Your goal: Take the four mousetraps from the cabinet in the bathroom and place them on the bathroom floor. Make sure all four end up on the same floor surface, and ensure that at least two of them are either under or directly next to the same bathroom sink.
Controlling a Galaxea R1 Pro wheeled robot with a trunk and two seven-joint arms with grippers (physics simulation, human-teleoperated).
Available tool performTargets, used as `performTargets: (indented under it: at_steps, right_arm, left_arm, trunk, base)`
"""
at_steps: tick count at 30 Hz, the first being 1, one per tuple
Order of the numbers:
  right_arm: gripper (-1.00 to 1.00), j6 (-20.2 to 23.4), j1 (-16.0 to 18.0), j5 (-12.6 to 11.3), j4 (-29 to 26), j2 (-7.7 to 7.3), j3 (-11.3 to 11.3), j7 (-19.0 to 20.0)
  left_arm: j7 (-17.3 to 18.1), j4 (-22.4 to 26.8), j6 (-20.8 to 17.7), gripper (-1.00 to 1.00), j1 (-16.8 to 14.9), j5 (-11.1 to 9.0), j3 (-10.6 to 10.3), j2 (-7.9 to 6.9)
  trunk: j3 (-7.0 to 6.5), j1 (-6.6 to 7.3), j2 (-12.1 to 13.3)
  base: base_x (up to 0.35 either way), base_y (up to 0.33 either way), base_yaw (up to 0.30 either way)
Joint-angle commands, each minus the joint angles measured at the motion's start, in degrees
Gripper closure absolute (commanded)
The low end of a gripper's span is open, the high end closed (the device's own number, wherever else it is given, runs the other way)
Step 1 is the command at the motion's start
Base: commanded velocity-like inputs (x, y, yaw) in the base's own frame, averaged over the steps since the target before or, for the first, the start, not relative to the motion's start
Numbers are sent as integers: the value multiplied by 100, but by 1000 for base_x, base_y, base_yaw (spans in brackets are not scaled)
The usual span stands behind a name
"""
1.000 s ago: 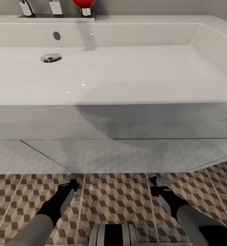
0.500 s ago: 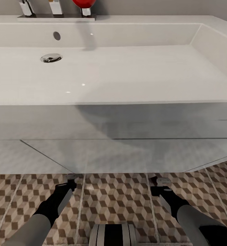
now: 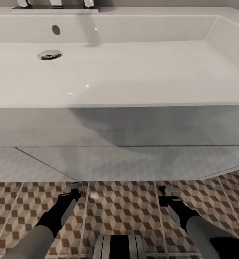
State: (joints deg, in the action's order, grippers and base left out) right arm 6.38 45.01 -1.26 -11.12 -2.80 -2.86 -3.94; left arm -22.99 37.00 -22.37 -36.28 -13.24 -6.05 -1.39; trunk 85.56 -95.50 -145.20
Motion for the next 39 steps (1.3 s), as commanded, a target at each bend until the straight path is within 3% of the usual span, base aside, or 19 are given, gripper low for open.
performTargets:
  at_steps: [1,39]
  right_arm:
    - [100,39,-1,-15,-13,-2,-31,-23]
    - [100,30,-1,-6,-13,8,-31,-19]
  left_arm:
    - [-57,9,-23,100,-2,-59,-47,-10]
    - [-57,22,-11,100,-2,-64,-36,2]
  trunk:
    - [3,1,-1]
    - [3,1,-1]
  base:
    - [0,0,0]
    - [17,0,0]
